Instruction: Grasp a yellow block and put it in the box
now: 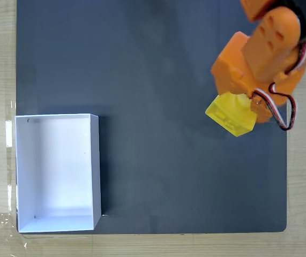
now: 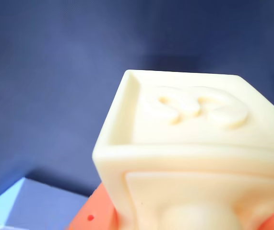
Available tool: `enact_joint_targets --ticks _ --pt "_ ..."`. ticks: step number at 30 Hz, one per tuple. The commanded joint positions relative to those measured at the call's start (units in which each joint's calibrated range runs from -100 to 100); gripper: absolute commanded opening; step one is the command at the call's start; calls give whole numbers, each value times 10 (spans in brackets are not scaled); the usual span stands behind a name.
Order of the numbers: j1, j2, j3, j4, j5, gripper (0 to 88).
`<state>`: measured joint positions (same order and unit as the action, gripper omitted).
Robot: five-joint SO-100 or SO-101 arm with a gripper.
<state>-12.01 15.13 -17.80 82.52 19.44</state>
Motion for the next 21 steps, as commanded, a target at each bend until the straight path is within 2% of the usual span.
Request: enact_joint_targets --ticks 1,5,12,17,21 --pt "38 -56 -59 -36 -2 208" --pt "106 -76 -62 -123 -8 208" --pt "249 -76 -56 -266 -85 207" --pt "331 -70 -53 -315 -119 207" --pt "374 -43 -54 -334 -127 207"
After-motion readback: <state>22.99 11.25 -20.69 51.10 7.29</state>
